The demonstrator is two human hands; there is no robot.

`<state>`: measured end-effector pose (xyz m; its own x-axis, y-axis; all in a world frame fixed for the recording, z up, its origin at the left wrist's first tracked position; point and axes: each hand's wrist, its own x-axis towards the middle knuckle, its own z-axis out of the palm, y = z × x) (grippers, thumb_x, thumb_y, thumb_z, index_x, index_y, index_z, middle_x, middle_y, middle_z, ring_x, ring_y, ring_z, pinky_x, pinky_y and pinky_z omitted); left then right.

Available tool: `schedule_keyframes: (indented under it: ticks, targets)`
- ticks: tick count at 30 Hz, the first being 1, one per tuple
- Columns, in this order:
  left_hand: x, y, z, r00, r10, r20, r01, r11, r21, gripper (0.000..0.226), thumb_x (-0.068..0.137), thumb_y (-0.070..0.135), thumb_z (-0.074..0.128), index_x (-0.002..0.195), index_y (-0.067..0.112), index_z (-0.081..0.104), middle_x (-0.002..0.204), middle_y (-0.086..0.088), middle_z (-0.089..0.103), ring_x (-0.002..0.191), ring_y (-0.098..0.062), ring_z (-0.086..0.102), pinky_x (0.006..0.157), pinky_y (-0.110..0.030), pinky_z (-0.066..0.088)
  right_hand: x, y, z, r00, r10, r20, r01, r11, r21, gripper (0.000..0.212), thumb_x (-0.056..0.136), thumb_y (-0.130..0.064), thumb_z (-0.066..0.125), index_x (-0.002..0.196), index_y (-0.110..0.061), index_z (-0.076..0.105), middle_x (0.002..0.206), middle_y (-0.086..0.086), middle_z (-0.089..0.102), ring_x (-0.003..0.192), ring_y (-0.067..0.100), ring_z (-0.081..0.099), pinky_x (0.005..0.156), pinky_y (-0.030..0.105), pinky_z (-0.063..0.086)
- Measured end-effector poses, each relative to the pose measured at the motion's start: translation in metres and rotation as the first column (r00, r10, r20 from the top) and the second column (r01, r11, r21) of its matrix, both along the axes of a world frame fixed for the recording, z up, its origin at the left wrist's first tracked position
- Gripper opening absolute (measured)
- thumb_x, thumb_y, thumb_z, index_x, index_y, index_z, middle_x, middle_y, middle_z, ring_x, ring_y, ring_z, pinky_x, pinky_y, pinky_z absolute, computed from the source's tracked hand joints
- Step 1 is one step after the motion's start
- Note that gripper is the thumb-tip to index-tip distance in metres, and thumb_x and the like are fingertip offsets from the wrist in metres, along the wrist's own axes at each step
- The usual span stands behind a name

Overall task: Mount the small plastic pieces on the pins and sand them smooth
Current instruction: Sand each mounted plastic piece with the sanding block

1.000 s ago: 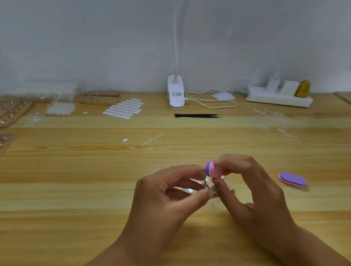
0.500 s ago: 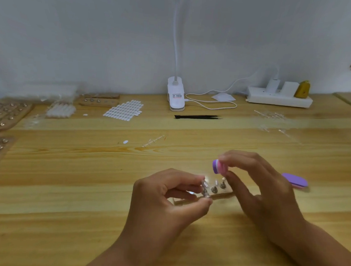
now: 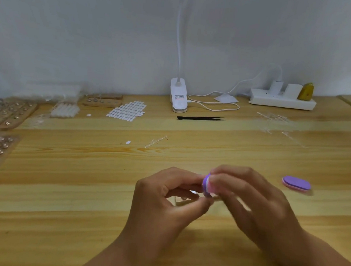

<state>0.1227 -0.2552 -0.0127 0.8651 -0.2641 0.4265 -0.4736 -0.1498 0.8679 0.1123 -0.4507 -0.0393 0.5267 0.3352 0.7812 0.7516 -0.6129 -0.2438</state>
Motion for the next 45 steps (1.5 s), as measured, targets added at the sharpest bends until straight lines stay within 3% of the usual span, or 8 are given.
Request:
schedule_keyframes:
  ticks: [5, 11, 20, 27, 31, 35, 39, 45]
  targets:
    - [0.003, 0.001, -0.001, 1.000, -0.001, -0.030, 0.001, 1.000, -0.011, 0.037, 0.067, 0.006, 0.087, 0.099, 0.023, 0.078, 0.092, 0.011, 0.075, 0.085, -0.010, 0.072, 0.071, -0.019, 0.057, 0.006, -0.011, 0.008, 0.995, -0.092, -0.033, 0.096, 0.983, 0.156, 0.020, 0.091, -0.008, 0.068, 0.111, -0.013, 0.067, 0.108, -0.004, 0.068, 0.103, 0.009, 0.066, 0.089, 0.027, 0.054]
    - [0.003, -0.001, -0.001, 1.000, -0.030, 0.001, 0.030, 0.999, 0.034, 0.035, 0.070, 0.016, 0.081, 0.102, 0.030, 0.077, 0.096, 0.013, 0.074, 0.088, -0.016, 0.070, 0.069, -0.024, 0.055, 0.001, -0.008, 0.005, 0.996, -0.057, 0.064, 0.060, 0.997, -0.055, 0.041, 0.087, 0.007, 0.068, 0.119, -0.016, 0.060, 0.118, 0.000, 0.063, 0.110, 0.011, 0.064, 0.090, 0.025, 0.053]
    - [0.001, -0.001, 0.000, 0.999, -0.028, -0.028, 0.030, 0.997, 0.067, 0.031, 0.069, 0.009, 0.081, 0.092, 0.030, 0.078, 0.088, 0.015, 0.075, 0.076, -0.007, 0.070, 0.067, -0.016, 0.052, -0.007, -0.001, 0.004, 0.995, 0.028, 0.091, -0.027, 1.000, -0.011, 0.034, 0.091, 0.002, 0.069, 0.122, -0.011, 0.062, 0.116, 0.004, 0.065, 0.108, 0.014, 0.066, 0.091, 0.024, 0.051]
    - [0.000, 0.002, 0.002, 0.998, 0.010, -0.062, -0.008, 0.999, 0.037, 0.034, 0.065, 0.007, 0.087, 0.092, 0.027, 0.079, 0.085, 0.014, 0.075, 0.072, -0.005, 0.069, 0.066, -0.015, 0.052, 0.004, -0.014, 0.011, 0.985, -0.153, 0.080, 0.146, 0.985, 0.091, 0.033, 0.089, -0.007, 0.071, 0.118, -0.019, 0.062, 0.110, -0.001, 0.067, 0.105, 0.006, 0.064, 0.092, 0.016, 0.050]
    - [0.000, 0.001, 0.002, 0.999, -0.019, -0.027, 0.021, 0.998, 0.059, 0.031, 0.067, 0.008, 0.084, 0.088, 0.029, 0.078, 0.083, 0.015, 0.074, 0.073, -0.006, 0.069, 0.065, -0.015, 0.051, -0.006, -0.001, 0.006, 0.998, 0.050, 0.030, -0.050, 0.999, 0.005, 0.027, 0.092, -0.003, 0.068, 0.117, -0.013, 0.065, 0.115, 0.004, 0.067, 0.109, 0.013, 0.066, 0.092, 0.024, 0.051]
    - [-0.001, 0.004, 0.002, 0.998, -0.015, -0.053, 0.016, 1.000, 0.007, 0.033, 0.064, 0.014, 0.085, 0.094, 0.028, 0.079, 0.085, 0.012, 0.075, 0.076, -0.009, 0.071, 0.067, -0.017, 0.054, 0.010, -0.023, 0.015, 0.989, -0.143, -0.030, 0.145, 0.986, 0.087, 0.014, 0.091, -0.008, 0.067, 0.104, -0.010, 0.070, 0.105, 0.003, 0.069, 0.098, 0.011, 0.066, 0.085, 0.032, 0.055]
    - [0.002, 0.002, 0.002, 0.996, -0.038, -0.083, 0.037, 0.999, -0.007, 0.033, 0.066, 0.013, 0.084, 0.096, 0.026, 0.079, 0.087, 0.010, 0.076, 0.079, -0.010, 0.071, 0.068, -0.024, 0.056, -0.002, -0.005, 0.011, 1.000, -0.022, 0.014, 0.020, 0.991, 0.133, 0.024, 0.090, -0.008, 0.068, 0.112, -0.016, 0.062, 0.112, -0.006, 0.065, 0.104, 0.006, 0.066, 0.091, 0.018, 0.050]
    - [0.000, 0.006, 0.004, 0.996, -0.072, -0.055, 0.071, 0.997, -0.022, 0.034, 0.067, 0.025, 0.083, 0.100, 0.029, 0.077, 0.088, 0.007, 0.076, 0.081, -0.016, 0.072, 0.070, -0.029, 0.058, 0.010, -0.020, 0.008, 0.993, -0.116, -0.029, 0.117, 0.992, 0.049, 0.019, 0.092, -0.007, 0.066, 0.109, -0.016, 0.064, 0.107, 0.000, 0.066, 0.097, 0.013, 0.066, 0.083, 0.032, 0.055]
